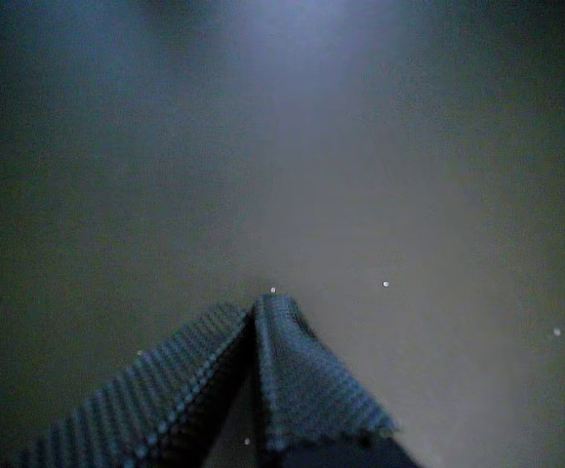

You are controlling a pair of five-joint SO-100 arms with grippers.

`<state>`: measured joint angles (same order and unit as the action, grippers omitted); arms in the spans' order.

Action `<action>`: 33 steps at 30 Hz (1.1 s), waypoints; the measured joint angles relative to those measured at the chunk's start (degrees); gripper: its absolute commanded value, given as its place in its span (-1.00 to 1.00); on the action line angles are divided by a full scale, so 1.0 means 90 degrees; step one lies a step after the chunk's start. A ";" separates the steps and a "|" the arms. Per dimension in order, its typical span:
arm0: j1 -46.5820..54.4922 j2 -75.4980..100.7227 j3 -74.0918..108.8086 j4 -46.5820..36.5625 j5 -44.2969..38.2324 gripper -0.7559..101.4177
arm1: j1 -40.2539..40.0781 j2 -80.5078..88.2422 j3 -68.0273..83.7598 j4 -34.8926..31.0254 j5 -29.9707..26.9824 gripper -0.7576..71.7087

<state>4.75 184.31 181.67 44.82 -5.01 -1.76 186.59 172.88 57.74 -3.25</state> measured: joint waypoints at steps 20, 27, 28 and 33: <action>-0.0078 0.0000 0.0000 0.0000 -0.0010 -0.99 | 0.0000 0.0000 0.0000 0.0000 0.0000 -0.99; -0.0078 0.0000 0.0000 0.0000 -0.0010 -0.99 | 0.0000 0.0000 0.0000 0.0000 -0.0059 -0.99; -0.0078 0.0000 0.0000 0.0000 -0.0010 -0.99 | 0.0000 0.0000 0.0000 0.0000 -0.0059 -0.99; -0.0078 0.0000 0.0000 0.0000 -0.0010 -0.99 | 0.0000 0.0000 0.0000 0.0000 -0.0059 -0.99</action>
<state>4.04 184.31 181.67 44.82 -5.10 -1.76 186.59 172.88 57.74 -3.78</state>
